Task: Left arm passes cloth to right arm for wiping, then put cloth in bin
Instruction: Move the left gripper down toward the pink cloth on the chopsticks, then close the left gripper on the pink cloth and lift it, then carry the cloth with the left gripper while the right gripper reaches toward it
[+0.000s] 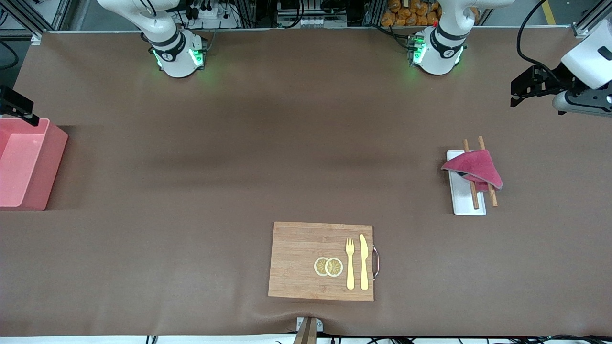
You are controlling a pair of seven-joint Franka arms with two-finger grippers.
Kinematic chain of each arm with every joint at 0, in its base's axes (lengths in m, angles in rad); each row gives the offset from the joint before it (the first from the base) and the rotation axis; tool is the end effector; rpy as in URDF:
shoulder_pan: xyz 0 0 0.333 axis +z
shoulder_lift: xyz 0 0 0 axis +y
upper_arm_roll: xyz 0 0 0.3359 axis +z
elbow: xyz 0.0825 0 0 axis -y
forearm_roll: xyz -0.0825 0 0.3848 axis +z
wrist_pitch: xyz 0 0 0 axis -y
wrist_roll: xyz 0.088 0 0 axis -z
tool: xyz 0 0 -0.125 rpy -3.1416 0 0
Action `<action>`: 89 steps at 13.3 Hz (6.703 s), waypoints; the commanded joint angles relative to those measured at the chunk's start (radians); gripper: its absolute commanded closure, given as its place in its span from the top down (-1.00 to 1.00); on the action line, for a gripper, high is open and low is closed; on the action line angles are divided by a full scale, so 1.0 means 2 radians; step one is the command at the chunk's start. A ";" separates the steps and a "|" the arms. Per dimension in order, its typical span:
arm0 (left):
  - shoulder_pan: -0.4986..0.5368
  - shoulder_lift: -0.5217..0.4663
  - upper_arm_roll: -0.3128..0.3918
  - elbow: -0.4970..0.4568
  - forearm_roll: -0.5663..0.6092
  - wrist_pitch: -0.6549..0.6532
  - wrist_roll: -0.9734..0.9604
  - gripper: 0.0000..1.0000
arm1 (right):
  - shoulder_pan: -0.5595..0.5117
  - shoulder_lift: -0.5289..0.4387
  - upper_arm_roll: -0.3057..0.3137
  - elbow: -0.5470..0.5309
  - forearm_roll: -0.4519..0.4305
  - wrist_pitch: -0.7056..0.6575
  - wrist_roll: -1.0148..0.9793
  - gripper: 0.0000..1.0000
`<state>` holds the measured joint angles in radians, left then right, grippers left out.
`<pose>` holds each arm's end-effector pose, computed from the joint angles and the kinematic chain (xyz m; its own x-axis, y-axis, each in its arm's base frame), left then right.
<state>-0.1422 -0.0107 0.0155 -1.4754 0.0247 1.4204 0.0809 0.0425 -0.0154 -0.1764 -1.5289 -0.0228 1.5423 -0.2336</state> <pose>0.5313 -0.0642 0.6638 0.9782 -0.2023 -0.0461 -0.2034 -0.9789 -0.0207 0.5430 -0.0769 0.6520 0.9948 0.0988 0.0231 0.0982 -0.9948 0.0261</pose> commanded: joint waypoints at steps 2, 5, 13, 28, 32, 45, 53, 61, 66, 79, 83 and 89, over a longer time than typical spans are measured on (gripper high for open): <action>0.001 -0.001 0.000 0.000 -0.005 -0.001 -0.005 1.00 | -0.026 0.008 0.004 0.007 0.017 0.005 0.006 1.00; -0.003 0.011 0.001 0.001 0.001 -0.001 -0.004 1.00 | -0.024 0.012 0.004 0.004 0.018 0.004 0.008 1.00; 0.023 0.134 0.004 -0.001 -0.013 0.060 0.130 1.00 | -0.024 0.013 0.004 0.003 0.018 0.002 0.007 1.00; 0.017 0.301 0.003 -0.015 0.027 0.140 0.351 1.00 | -0.025 0.017 0.004 0.002 0.018 0.004 0.007 1.00; 0.020 0.301 0.004 -0.035 0.025 0.137 0.340 1.00 | -0.026 0.018 0.004 0.002 0.018 0.004 0.007 1.00; 0.030 0.301 0.005 -0.051 0.025 0.103 0.298 -0.19 | -0.026 0.018 0.003 0.006 0.018 -0.001 0.002 1.00; 0.030 0.298 0.005 -0.051 0.028 0.101 0.279 -1.00 | -0.029 0.021 0.002 0.002 0.018 -0.016 -0.001 1.00; 0.036 0.254 0.007 -0.044 0.028 0.085 0.279 -1.00 | -0.034 0.025 0.003 0.002 0.018 -0.015 -0.002 1.00; 0.026 0.214 0.000 0.017 0.014 0.019 0.236 -1.00 | -0.034 0.026 0.003 0.000 0.018 -0.017 0.003 1.00; -0.069 0.251 -0.113 0.059 -0.091 0.111 -0.118 -1.00 | -0.016 0.084 0.005 -0.002 0.248 -0.205 0.422 1.00; -0.130 0.267 -0.113 0.059 -0.176 0.212 -0.209 -1.00 | 0.010 0.116 0.005 -0.039 0.327 -0.209 0.523 1.00; -0.233 0.303 -0.112 0.058 -0.268 0.439 -0.293 -1.00 | 0.034 0.166 0.005 -0.113 0.402 -0.139 0.525 1.00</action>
<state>-0.5695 0.5616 -0.2184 -1.3865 -0.4745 2.2075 -0.4571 0.0805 0.3352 -0.1607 -1.7194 0.7411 1.2174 0.7951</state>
